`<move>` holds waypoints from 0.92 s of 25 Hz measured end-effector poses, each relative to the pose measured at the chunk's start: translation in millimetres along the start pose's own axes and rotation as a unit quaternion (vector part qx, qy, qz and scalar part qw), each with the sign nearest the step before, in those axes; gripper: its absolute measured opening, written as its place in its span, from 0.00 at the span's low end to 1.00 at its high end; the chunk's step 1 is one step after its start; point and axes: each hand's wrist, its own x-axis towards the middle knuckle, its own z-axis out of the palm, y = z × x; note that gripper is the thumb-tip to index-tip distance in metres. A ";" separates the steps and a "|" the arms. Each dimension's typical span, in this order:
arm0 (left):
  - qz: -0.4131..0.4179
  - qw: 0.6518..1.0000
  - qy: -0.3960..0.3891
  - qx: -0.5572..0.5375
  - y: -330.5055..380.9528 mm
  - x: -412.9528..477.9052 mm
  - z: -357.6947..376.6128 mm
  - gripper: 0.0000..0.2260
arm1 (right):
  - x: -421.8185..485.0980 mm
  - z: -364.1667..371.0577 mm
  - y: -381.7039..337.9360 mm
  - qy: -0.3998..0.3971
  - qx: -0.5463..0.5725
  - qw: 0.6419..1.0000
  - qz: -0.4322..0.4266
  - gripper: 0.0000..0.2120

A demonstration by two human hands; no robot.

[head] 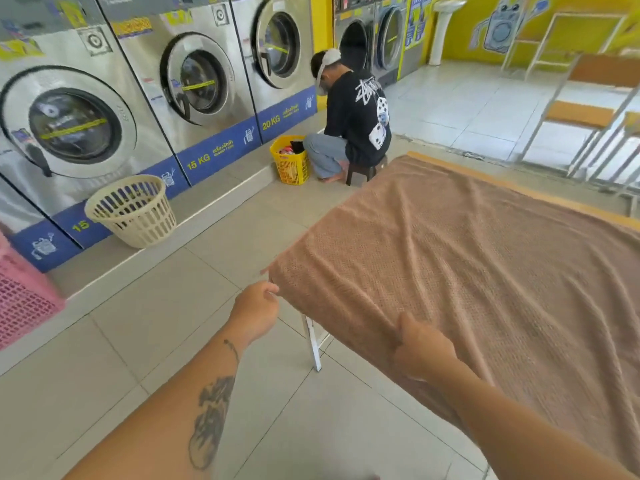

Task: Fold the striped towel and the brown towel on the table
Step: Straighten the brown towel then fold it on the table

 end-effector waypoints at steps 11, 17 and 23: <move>-0.013 0.997 -0.073 -0.007 -21.1 138.0 4.1 0.22 | 27.0 0.0 -14.2 0.091 0.224 0.965 0.102 0.09; 0.034 0.994 -0.096 0.031 -22.9 176.8 4.9 0.07 | 32.4 -3.8 -48.9 0.054 0.161 0.964 0.206 0.05; -0.032 0.984 -0.162 -0.060 -30.1 196.0 -20.7 0.08 | 31.2 -8.8 -63.8 0.068 0.166 0.952 0.250 0.09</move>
